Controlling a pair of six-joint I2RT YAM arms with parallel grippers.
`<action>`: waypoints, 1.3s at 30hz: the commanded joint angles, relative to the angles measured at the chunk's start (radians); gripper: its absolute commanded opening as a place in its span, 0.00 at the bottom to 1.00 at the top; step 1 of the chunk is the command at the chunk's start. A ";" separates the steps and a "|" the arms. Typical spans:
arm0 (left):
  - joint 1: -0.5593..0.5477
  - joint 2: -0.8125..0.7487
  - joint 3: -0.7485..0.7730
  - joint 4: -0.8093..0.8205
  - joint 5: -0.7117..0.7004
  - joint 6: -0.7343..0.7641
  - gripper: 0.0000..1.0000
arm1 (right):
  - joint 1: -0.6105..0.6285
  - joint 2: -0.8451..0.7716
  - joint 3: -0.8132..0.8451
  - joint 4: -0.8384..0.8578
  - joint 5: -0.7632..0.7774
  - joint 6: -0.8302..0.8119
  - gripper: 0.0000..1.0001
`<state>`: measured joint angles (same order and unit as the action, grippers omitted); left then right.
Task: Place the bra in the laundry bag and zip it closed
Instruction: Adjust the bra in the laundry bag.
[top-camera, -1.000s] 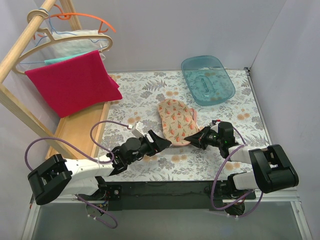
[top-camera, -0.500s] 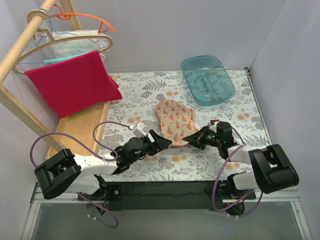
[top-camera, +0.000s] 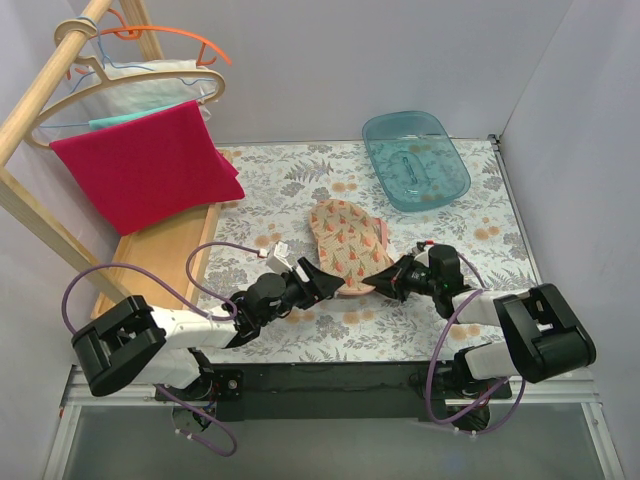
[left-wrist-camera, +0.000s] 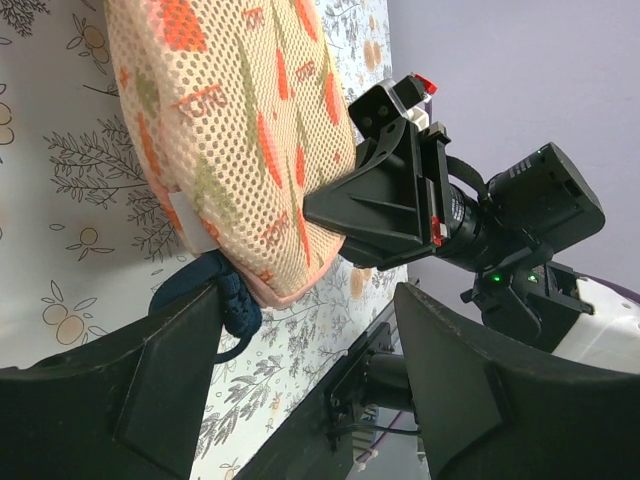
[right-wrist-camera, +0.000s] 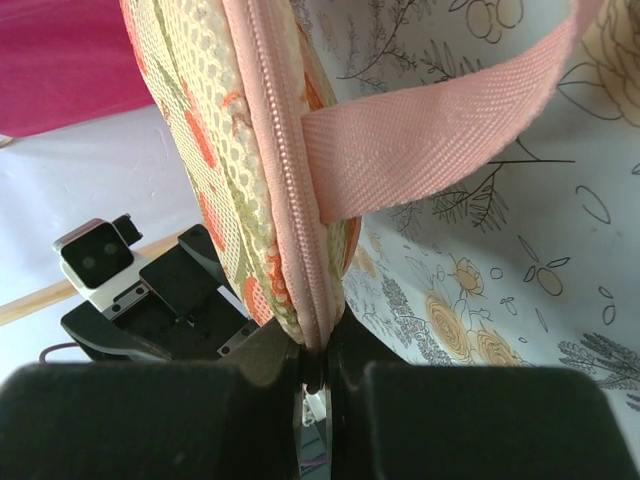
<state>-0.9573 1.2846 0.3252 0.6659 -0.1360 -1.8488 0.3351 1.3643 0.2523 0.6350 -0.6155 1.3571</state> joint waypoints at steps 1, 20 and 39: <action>0.008 0.010 0.041 0.027 0.012 0.002 0.67 | 0.030 0.021 0.027 0.068 -0.007 -0.013 0.12; 0.077 0.098 0.066 0.187 0.087 -0.044 0.67 | 0.205 0.094 0.016 0.143 0.043 0.071 0.12; 0.156 0.096 0.078 0.129 0.175 -0.012 0.72 | 0.329 0.182 0.105 0.155 0.074 0.090 0.11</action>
<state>-0.8169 1.4220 0.3588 0.7727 -0.0036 -1.8843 0.6224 1.5349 0.3054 0.7650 -0.4255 1.4780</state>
